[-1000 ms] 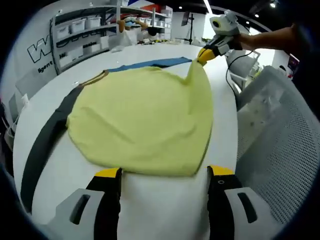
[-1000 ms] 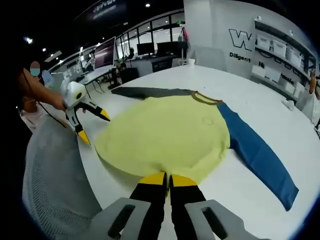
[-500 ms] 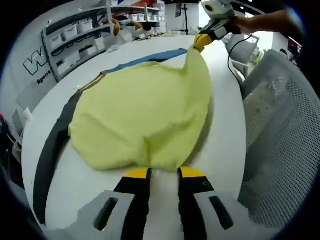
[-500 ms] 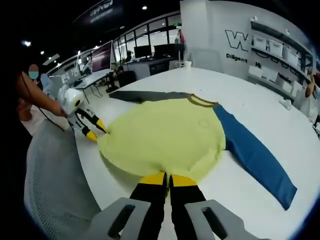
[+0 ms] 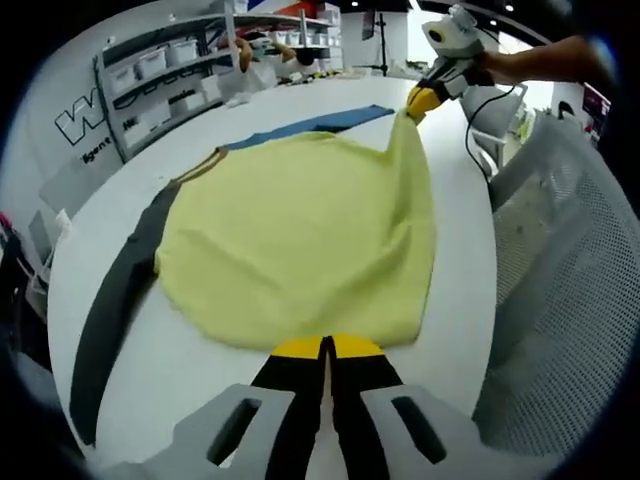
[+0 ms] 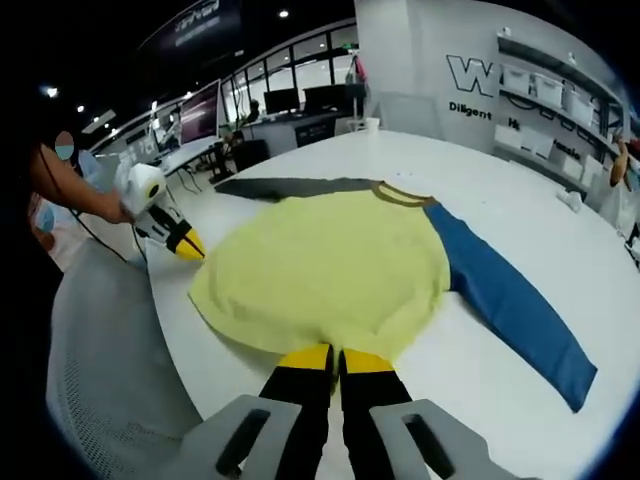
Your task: Fold the garment on the visible template until the final outline fits inside the template.
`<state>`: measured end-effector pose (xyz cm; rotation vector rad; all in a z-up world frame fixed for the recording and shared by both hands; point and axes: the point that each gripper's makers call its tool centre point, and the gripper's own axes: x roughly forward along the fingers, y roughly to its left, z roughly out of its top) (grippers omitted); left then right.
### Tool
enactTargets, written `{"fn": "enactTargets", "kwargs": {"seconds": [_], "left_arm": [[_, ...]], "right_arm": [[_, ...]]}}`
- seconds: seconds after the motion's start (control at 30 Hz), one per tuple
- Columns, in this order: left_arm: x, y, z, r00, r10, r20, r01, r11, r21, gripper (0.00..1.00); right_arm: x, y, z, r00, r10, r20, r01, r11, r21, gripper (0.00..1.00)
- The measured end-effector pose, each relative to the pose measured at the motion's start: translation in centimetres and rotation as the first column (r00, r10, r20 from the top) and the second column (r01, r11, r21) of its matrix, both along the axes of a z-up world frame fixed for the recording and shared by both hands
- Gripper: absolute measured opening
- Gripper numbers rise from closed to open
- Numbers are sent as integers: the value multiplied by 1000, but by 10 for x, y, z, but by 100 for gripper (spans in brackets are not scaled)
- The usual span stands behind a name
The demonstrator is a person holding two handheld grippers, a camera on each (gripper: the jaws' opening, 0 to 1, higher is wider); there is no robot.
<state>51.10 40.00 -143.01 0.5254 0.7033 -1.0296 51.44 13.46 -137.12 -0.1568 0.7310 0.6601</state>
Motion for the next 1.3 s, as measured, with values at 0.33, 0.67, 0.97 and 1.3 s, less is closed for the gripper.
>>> {"fn": "enactTargets", "kwargs": {"seconds": [0.33, 0.67, 0.97, 1.3], "left_arm": [[-24, -23, -7, 997, -74, -18, 74, 997, -25, 42], [-28, -28, -14, 997, -81, -3, 81, 997, -2, 47], [-20, -28, -14, 997, -70, 12, 70, 997, 18, 32], [-23, -19, -11, 996, -91, -10, 91, 994, 53, 10]], "right_arm": [[2, 1, 2, 1000, 1, 7, -1, 1000, 1, 0], [1, 1, 1, 1000, 2, 6, -2, 1000, -5, 0], [1, -1, 1, 1000, 5, 7, -5, 1000, -14, 0], [-1, -3, -1, 1000, -1, -1, 1, 1000, -22, 0]]}}
